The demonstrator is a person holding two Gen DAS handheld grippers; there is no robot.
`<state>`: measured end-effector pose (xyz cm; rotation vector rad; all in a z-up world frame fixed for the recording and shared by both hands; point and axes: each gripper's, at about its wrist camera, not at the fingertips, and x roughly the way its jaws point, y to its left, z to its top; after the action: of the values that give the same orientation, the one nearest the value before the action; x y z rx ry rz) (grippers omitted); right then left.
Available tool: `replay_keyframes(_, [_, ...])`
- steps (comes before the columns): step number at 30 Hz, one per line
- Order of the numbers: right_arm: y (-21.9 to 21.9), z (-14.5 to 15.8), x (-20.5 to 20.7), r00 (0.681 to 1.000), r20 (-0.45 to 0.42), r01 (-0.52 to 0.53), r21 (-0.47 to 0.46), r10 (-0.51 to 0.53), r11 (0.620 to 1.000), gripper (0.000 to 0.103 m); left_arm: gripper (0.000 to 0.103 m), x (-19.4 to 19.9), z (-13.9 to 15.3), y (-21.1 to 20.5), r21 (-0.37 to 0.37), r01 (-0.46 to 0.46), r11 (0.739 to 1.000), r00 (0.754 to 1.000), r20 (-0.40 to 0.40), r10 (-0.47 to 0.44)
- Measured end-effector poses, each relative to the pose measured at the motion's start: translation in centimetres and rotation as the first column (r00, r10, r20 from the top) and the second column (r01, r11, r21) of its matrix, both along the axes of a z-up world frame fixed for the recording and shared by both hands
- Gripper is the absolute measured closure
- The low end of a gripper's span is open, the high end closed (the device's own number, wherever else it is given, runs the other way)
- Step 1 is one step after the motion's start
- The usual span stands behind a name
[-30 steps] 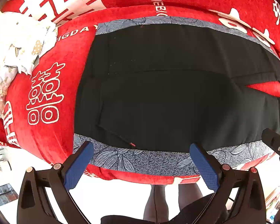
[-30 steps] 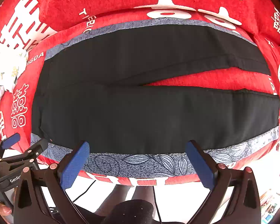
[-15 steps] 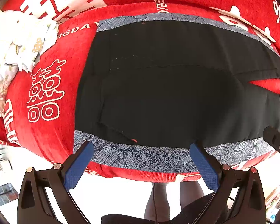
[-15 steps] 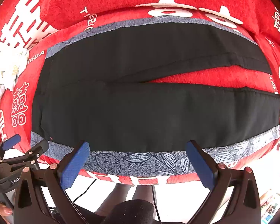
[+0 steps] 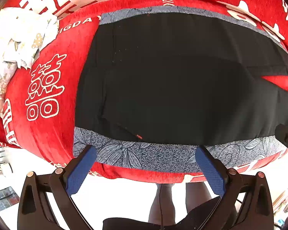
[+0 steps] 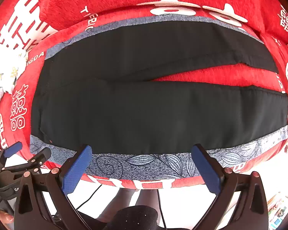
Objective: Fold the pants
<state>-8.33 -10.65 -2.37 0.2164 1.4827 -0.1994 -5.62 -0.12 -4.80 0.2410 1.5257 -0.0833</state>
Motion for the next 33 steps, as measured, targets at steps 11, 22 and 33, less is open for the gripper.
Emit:
replay_keyframes(11, [-0.1, -0.7, -0.7, 1.0, -0.016, 0.003, -0.004, -0.003, 1.0, 0.0, 0.0, -0.4, -0.7, 0.3, 0.007, -0.004, 1.0, 1.0, -0.016, 0.004])
replay_keyframes(22, [0.2, -1.1, -0.8, 1.0, -0.02, -0.002, 0.002, 0.002, 1.0, 0.0, 0.0, -0.7, -0.8, 0.3, 0.016, -0.004, 1.0, 1.0, -0.021, 0.004])
replay_keyframes(33, [-0.1, -1.2, -1.0, 1.0, -0.018, 0.004, 0.001, -0.004, 1.0, 0.0, 0.0, -0.6, -0.7, -0.1, 0.016, 0.007, 1.0, 1.0, -0.014, -0.007])
